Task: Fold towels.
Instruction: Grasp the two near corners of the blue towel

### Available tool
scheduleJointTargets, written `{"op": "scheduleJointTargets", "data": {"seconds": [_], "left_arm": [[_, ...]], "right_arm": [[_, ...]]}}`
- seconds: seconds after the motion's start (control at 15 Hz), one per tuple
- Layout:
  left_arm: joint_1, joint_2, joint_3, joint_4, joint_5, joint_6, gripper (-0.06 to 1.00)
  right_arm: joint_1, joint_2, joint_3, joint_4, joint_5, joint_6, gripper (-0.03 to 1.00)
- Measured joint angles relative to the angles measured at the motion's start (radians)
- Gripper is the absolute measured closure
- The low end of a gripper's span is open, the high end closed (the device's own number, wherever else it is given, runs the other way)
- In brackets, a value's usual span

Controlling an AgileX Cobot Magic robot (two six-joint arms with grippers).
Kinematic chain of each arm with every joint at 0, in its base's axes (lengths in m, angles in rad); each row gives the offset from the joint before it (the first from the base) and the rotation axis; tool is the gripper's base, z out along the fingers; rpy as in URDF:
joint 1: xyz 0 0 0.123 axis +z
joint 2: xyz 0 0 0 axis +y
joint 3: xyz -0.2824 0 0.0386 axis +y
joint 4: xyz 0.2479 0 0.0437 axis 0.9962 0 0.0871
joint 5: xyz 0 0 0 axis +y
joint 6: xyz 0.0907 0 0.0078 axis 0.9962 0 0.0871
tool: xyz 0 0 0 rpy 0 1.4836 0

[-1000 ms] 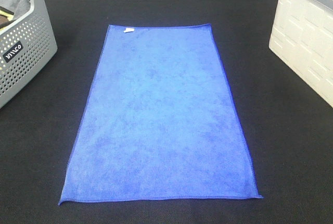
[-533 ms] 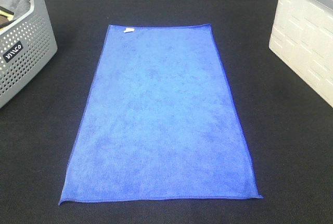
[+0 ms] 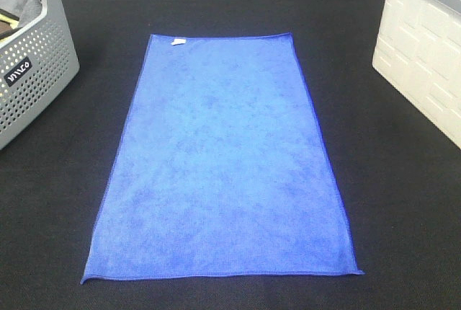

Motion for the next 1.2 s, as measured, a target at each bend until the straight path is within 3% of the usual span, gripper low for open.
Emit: {"op": "scheduleJointTargets", "data": {"seconds": [0.8,1.0,1.2], "left_arm": [[0.000,0.000,-0.011,0.000,-0.035,0.000,0.24],[0.000,0.011,0.003,-0.019,-0.312,-0.116,0.24],[0.000,0.194,0.092,-0.082,-0.429,-0.220,0.24]], "right_arm": [[0.000,0.012,-0.001,0.000,-0.014,0.022,0.03],[0.000,0.163,-0.012,0.006,-0.101,0.092,0.03],[0.000,0.424,-0.014,0.070,-0.155,0.103,0.03]]}}
